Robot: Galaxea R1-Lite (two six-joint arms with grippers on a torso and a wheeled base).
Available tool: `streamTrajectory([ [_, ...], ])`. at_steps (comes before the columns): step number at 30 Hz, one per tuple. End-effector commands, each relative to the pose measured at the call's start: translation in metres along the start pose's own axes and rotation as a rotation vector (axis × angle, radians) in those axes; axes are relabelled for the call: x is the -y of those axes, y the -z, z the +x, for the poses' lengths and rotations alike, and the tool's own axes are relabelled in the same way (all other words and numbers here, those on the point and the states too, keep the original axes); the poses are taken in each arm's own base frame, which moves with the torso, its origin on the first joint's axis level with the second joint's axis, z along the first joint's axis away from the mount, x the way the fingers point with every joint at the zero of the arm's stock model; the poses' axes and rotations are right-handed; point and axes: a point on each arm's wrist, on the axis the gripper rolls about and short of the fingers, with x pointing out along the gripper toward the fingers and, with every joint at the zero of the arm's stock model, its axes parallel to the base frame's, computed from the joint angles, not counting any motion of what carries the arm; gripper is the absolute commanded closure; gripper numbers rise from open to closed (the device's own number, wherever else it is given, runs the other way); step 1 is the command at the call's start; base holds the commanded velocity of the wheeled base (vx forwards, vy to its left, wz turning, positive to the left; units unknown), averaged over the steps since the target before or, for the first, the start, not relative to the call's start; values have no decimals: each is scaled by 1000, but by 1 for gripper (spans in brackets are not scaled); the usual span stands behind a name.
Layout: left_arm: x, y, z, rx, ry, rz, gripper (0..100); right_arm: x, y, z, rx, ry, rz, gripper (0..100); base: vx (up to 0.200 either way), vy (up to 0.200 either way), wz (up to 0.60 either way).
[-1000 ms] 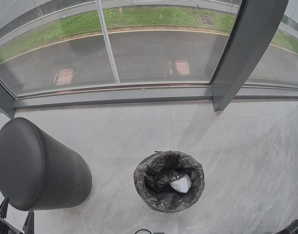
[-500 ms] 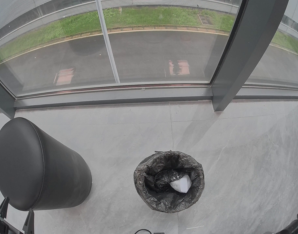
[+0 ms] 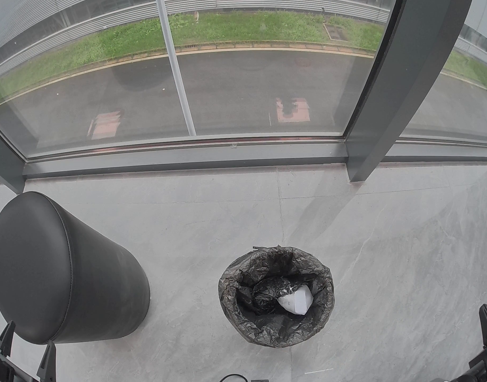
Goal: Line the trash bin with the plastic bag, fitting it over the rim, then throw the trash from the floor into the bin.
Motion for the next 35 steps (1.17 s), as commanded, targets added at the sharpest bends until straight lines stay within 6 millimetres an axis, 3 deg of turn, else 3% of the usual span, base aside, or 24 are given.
streamTrajectory([
  [1, 0, 4, 0, 1, 0, -1, 0, 0, 5, 0, -5, 1, 0, 100, 0, 0, 0],
  [35, 0, 4, 0, 1, 0, 0, 0, 0, 5, 0, -6, 8, 28, 100, 0, 0, 0],
])
